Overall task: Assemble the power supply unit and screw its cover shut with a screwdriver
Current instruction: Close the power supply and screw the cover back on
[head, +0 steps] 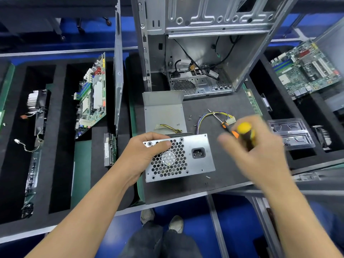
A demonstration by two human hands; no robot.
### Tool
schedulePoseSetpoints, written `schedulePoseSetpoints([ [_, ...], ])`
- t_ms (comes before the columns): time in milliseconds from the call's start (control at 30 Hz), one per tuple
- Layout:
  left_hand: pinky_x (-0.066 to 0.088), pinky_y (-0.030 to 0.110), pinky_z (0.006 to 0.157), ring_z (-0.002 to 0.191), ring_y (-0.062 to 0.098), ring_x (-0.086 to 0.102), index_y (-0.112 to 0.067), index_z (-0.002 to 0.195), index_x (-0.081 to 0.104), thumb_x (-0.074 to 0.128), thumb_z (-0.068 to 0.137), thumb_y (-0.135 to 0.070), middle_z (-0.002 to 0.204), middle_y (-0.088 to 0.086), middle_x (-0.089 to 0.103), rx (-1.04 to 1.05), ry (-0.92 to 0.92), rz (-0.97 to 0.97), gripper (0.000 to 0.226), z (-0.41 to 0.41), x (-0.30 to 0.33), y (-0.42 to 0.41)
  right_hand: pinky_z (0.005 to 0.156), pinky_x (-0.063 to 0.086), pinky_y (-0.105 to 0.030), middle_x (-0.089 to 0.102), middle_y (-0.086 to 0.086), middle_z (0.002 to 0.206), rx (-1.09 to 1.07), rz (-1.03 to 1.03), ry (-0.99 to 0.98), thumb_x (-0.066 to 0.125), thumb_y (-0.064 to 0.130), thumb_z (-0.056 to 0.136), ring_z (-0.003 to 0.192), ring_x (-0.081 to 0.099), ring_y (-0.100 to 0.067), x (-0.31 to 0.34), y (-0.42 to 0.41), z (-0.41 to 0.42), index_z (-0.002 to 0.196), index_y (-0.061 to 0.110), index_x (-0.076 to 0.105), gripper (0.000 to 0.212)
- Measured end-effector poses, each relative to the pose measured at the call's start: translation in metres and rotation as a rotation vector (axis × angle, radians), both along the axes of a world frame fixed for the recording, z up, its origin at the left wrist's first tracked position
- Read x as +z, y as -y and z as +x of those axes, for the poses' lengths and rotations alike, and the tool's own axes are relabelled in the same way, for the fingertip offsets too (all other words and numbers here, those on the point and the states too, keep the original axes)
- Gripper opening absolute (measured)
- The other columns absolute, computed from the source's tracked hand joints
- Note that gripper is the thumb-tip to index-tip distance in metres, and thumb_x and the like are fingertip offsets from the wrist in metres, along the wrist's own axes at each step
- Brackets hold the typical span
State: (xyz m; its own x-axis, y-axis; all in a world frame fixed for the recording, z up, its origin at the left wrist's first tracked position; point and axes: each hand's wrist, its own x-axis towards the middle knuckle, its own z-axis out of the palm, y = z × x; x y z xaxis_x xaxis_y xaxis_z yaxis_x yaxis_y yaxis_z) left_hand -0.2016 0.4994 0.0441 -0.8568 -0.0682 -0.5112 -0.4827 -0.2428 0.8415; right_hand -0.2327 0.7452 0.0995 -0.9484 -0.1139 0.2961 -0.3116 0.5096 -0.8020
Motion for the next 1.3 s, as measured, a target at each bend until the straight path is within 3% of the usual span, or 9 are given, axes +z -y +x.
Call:
schedulePoseSetpoints([
  [233,0.058,0.029,0.058,0.07,0.022,0.075,-0.019,0.079,0.08,0.087,0.055,-0.028,0.086,0.012,0.077,0.041,0.04,0.037,0.027,-0.007,0.001,0.002,0.055,0.034,-0.008,0.052,0.005,0.068,-0.245,0.034,0.114,0.06,0.051,0.076,0.056,0.047,-0.01,-0.098,-0.02,0.043,0.084,0.03,0.047,0.027],
  [333,0.058,0.026,0.056,0.069,0.02,0.075,-0.021,0.076,0.08,0.086,0.055,-0.026,0.084,0.01,0.078,0.057,0.045,0.025,0.022,-0.009,0.001,0.002,0.05,0.037,-0.017,0.049,0.01,0.06,-0.124,0.376,0.154,0.064,0.06,0.072,0.054,0.049,-0.01,-0.141,-0.02,0.057,0.077,0.023,0.05,0.04],
  [467,0.057,0.026,0.056,0.069,0.02,0.075,-0.02,0.075,0.08,0.086,0.055,-0.026,0.084,0.009,0.078,0.056,0.037,0.009,0.022,-0.01,0.0,0.001,0.039,0.03,-0.029,0.04,0.001,0.055,-0.093,0.767,-0.129,0.07,0.044,0.08,0.047,0.044,-0.019,-0.176,-0.011,0.06,0.058,0.016,0.044,0.044],
  [600,0.058,0.027,0.057,0.07,0.021,0.074,-0.019,0.075,0.078,0.084,0.059,-0.025,0.086,0.011,0.077,0.06,0.042,-0.008,0.018,-0.009,0.001,0.001,0.041,0.031,-0.027,0.036,0.008,0.049,-0.105,0.742,0.127,0.072,0.056,0.079,0.043,0.04,-0.022,-0.161,-0.019,0.043,0.066,0.019,0.035,0.054],
  [700,0.058,0.028,0.058,0.071,0.022,0.074,-0.018,0.075,0.078,0.083,0.06,-0.025,0.089,0.013,0.077,0.07,0.045,-0.011,0.017,-0.009,0.001,0.003,0.052,0.041,-0.035,0.044,0.007,0.055,-0.038,0.613,0.317,0.068,0.05,0.085,0.062,0.051,-0.035,-0.147,-0.032,0.015,0.076,0.02,0.035,0.044],
  [833,0.058,0.029,0.057,0.068,0.023,0.074,-0.02,0.074,0.079,0.083,0.06,-0.026,0.087,0.014,0.077,0.032,0.057,-0.015,0.016,-0.009,0.002,0.004,0.062,0.045,-0.039,0.054,-0.004,0.069,-0.141,0.43,0.366,0.061,0.026,0.093,0.073,0.05,-0.039,-0.132,-0.028,-0.036,0.083,0.011,0.046,0.023],
  [933,0.058,0.029,0.058,0.069,0.023,0.074,-0.018,0.076,0.079,0.083,0.059,-0.026,0.086,0.014,0.077,0.023,0.054,-0.013,0.02,-0.008,0.002,0.004,0.058,0.024,-0.033,0.048,-0.005,0.077,-0.159,0.53,0.3,0.058,0.021,0.096,0.074,0.045,-0.033,-0.132,-0.007,-0.076,0.079,0.014,0.047,0.022],
  [1067,0.058,0.03,0.058,0.068,0.025,0.073,-0.016,0.076,0.078,0.085,0.054,-0.028,0.085,0.016,0.076,0.006,0.077,-0.002,0.026,-0.008,0.003,0.004,0.07,0.042,-0.039,0.057,-0.012,0.11,-0.032,0.672,0.238,0.06,0.029,0.097,0.098,0.056,-0.035,-0.13,0.023,-0.115,0.108,0.012,0.064,0.02],
  [1300,0.058,0.031,0.059,0.07,0.024,0.073,-0.013,0.078,0.077,0.084,0.056,-0.029,0.085,0.015,0.076,-0.003,0.093,-0.01,0.028,-0.014,0.003,0.009,0.067,0.034,-0.033,0.053,-0.007,0.095,0.115,0.768,0.301,0.068,0.034,0.091,0.094,0.058,-0.035,-0.133,0.044,-0.141,0.097,0.009,0.064,0.026],
])
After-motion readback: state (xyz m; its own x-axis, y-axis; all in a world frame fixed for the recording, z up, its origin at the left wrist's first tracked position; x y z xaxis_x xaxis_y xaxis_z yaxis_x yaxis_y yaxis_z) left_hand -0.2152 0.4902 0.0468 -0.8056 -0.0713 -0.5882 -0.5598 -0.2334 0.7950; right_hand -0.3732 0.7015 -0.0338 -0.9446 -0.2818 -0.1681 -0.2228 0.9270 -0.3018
